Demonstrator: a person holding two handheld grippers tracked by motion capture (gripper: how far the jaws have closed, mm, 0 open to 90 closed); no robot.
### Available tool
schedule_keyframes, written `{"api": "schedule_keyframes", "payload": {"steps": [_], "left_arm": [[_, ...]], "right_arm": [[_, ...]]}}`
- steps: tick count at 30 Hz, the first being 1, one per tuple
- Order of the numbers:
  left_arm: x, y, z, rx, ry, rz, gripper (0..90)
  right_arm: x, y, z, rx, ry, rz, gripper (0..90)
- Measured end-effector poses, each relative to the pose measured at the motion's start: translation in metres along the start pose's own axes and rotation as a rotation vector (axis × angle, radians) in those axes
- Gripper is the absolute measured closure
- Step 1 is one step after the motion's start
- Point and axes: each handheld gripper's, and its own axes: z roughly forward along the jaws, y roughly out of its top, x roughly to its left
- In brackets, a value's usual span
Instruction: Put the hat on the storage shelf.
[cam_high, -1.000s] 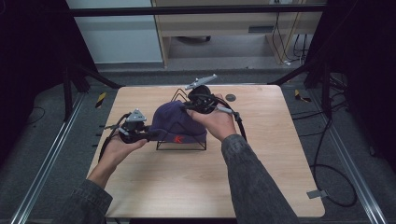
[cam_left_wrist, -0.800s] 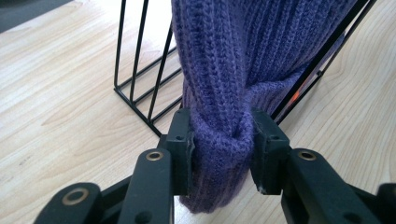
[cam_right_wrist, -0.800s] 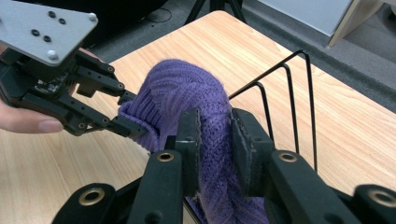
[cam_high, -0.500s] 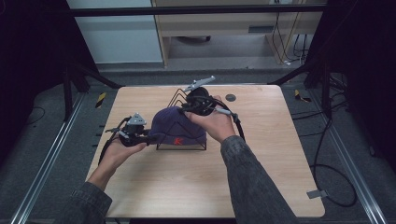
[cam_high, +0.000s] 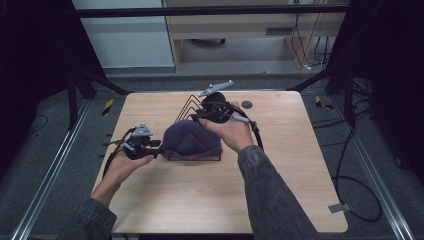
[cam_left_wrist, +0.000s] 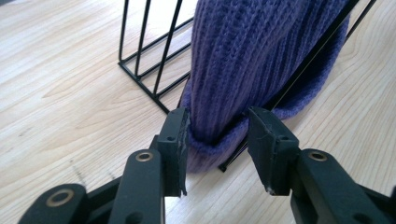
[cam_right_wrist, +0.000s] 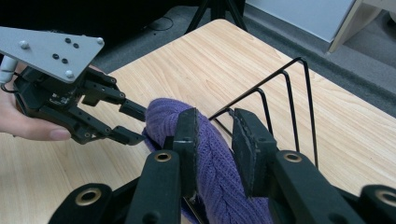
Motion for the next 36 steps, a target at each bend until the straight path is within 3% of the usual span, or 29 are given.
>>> {"api": "schedule_keyframes", "payload": {"steps": [9,17,26,28,36], "left_arm": [[-0.005,-0.007,-0.007,-0.002,0.051,0.003,47.2],[-0.011,-0.02,-0.008,-0.011,0.093,-0.053,32.7],[-0.008,-0.038,-0.011,-0.028,0.096,-0.115,15.6],[-0.005,-0.042,-0.011,-0.02,0.099,-0.136,13.7],[0.008,-0.062,-0.006,0.048,0.106,-0.158,8.2]], "right_arm": [[-0.001,0.0,-0.007,-0.012,-0.006,0.005,70.1],[-0.002,-0.001,-0.011,-0.016,-0.017,0.009,67.5],[-0.002,-0.003,-0.017,-0.018,-0.036,0.019,57.2],[-0.001,-0.004,-0.019,-0.019,-0.041,0.023,54.8],[-0.001,-0.009,-0.029,-0.02,-0.06,0.035,47.0]]}}
